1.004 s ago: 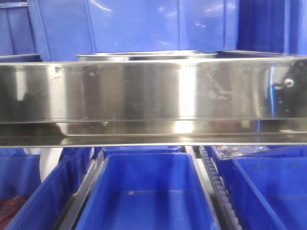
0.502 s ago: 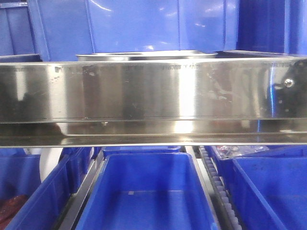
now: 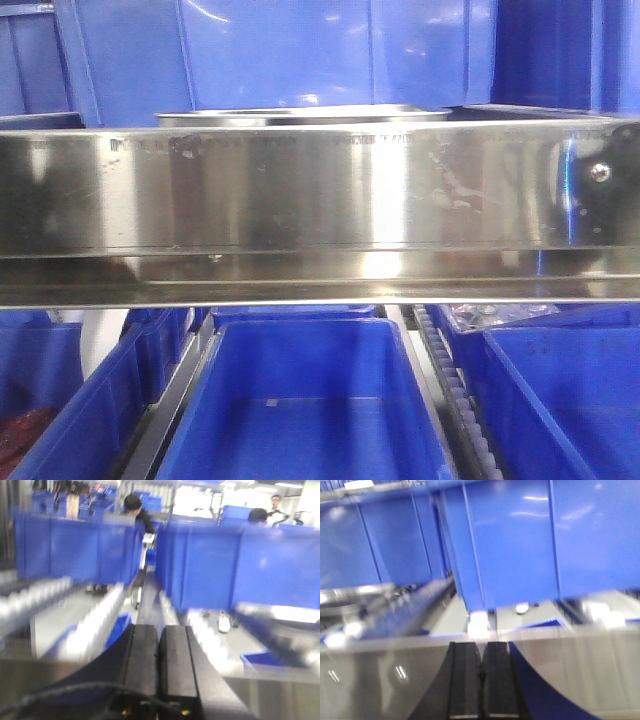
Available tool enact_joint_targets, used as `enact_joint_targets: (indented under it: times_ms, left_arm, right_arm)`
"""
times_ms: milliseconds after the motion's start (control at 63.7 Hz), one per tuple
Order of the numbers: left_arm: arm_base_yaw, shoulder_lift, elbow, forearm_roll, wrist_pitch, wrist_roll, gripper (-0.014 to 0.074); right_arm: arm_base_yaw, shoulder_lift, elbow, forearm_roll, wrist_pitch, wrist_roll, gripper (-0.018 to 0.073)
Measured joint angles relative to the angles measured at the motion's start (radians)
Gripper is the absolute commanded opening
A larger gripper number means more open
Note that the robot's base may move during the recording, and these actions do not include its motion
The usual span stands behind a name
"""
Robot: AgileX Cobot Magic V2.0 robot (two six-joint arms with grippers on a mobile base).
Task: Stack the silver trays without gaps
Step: 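Close both grippers on the near rim of the silver tray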
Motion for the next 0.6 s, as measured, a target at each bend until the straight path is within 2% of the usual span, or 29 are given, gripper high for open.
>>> enact_joint_targets:
  times_ms: [78, 220, 267, 330, 455, 518, 596]
  left_arm:
    - [0.0, 0.017, -0.127, 0.032, 0.123, 0.0, 0.0069]
    - [0.0, 0.111, -0.34, 0.044, 0.283, 0.0, 0.0326]
    - [0.0, 0.16, -0.391, 0.042, 0.321, 0.0, 0.0393]
    - [0.0, 0.22, -0.446, 0.029, 0.358, 0.0, 0.0439]
    - [0.0, 0.352, -0.539, 0.007, 0.43, 0.032, 0.0444]
    - [-0.025, 0.42, -0.578, -0.024, 0.448, 0.097, 0.0444]
    - [-0.087, 0.497, -0.628, -0.076, 0.46, 0.197, 0.0444]
  right_arm:
    - [0.0, 0.0, -0.116, 0.003, 0.104, 0.0, 0.0149]
    - [0.0, 0.039, -0.327, 0.003, 0.285, 0.0, 0.0444]
    - [0.0, 0.069, -0.381, 0.003, 0.315, 0.0, 0.0531]
    - [0.0, 0.115, -0.435, 0.003, 0.342, 0.0, 0.0619]
    - [0.0, 0.233, -0.516, 0.003, 0.358, 0.0, 0.0611]
    - [0.003, 0.303, -0.553, 0.003, 0.37, 0.0, 0.0602]
    - [0.021, 0.387, -0.602, 0.013, 0.393, 0.0, 0.0601]
